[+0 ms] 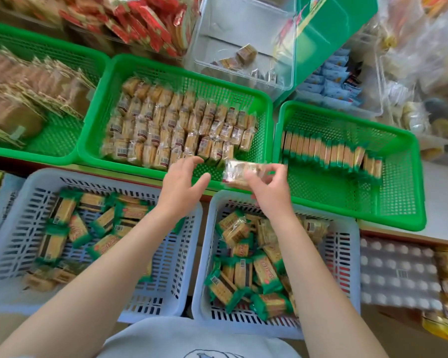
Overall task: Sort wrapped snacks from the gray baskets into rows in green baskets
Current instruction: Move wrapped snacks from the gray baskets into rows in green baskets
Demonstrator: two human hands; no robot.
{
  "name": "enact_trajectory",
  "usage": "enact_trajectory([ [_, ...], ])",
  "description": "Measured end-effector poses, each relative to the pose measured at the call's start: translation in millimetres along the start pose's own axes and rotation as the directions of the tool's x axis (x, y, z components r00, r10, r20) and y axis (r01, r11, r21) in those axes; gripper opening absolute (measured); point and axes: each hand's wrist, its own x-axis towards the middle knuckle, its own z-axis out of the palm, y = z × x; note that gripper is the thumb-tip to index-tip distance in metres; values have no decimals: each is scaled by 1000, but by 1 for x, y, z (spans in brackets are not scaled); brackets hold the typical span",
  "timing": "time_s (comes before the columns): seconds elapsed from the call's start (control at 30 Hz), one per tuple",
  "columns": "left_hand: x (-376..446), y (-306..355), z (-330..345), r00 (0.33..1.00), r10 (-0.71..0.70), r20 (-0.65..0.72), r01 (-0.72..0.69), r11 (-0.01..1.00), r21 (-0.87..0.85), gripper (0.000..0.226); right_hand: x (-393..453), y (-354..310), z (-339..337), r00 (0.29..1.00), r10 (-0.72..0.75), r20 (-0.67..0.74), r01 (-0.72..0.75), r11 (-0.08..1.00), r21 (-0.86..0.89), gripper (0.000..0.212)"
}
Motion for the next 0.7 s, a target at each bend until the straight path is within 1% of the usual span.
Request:
enact_trajectory([
  [0.03, 6, -10, 0, 999, 41, 2, -41, 983, 181, 41, 13, -6, -1, 996, -31, -82, 20, 992, -123, 50],
  [0.07, 10, -19, 2, 998, 48, 40, -59, 945, 323, 40, 25, -11, 0, 989, -60, -138, 21, 965, -262, 54],
  [0.1, 11, -26, 3, 996, 45, 83, -76, 906, 416, 39, 37, -15, 3, 983, -78, -164, 6, 917, -399, 57],
  [0.17, 11, -37, 7, 989, 65, 133, -123, 859, 497, 41, 60, -26, 15, 983, -73, -168, -45, 795, -605, 68],
  [0.23, 10, -41, 8, 985, 76, 153, -144, 848, 510, 43, 81, -30, 32, 987, -17, -158, -100, 710, -698, 78],
  [0.27, 10, -42, 9, 985, 72, 157, -144, 847, 512, 44, 90, -29, 41, 987, 9, -159, -120, 699, -706, 82],
  [0.3, 10, -43, 9, 985, 73, 157, -145, 845, 514, 45, 98, -26, 49, 986, 36, -163, -139, 718, -682, 85],
  [0.33, 10, -44, 9, 985, 85, 151, -151, 843, 516, 49, 104, -24, 55, 985, 64, -163, -154, 760, -631, 86],
  [0.4, 9, -46, 10, 984, 113, 137, -169, 834, 525, 58, 108, -20, 62, 981, 137, -135, -187, 845, -501, 87],
  [0.43, 9, -47, 10, 983, 121, 138, -177, 828, 532, 60, 107, -17, 64, 977, 179, -115, -212, 870, -445, 87],
  [0.5, 8, -49, 11, 983, 130, 127, -178, 825, 537, 59, 103, -8, 65, 960, 268, -81, -280, 900, -335, 89],
  [0.57, 8, -49, 12, 983, 141, 116, -181, 821, 541, 56, 98, 0, 62, 932, 356, -60, -361, 919, -159, 85],
  [0.6, 9, -50, 13, 983, 144, 112, -182, 822, 540, 54, 96, 0, 59, 917, 398, -31, -398, 917, -18, 77],
  [0.63, 9, -51, 14, 983, 145, 108, -181, 824, 538, 53, 95, -1, 57, 900, 434, 29, -434, 891, 136, 67],
  [0.67, 9, -52, 14, 983, 149, 104, -182, 824, 537, 53, 95, -3, 55, 879, 464, 107, -474, 834, 283, 63],
  [0.7, 9, -53, 14, 983, 154, 102, -185, 822, 539, 52, 93, -8, 52, 852, 489, 185, -519, 748, 414, 63],
])
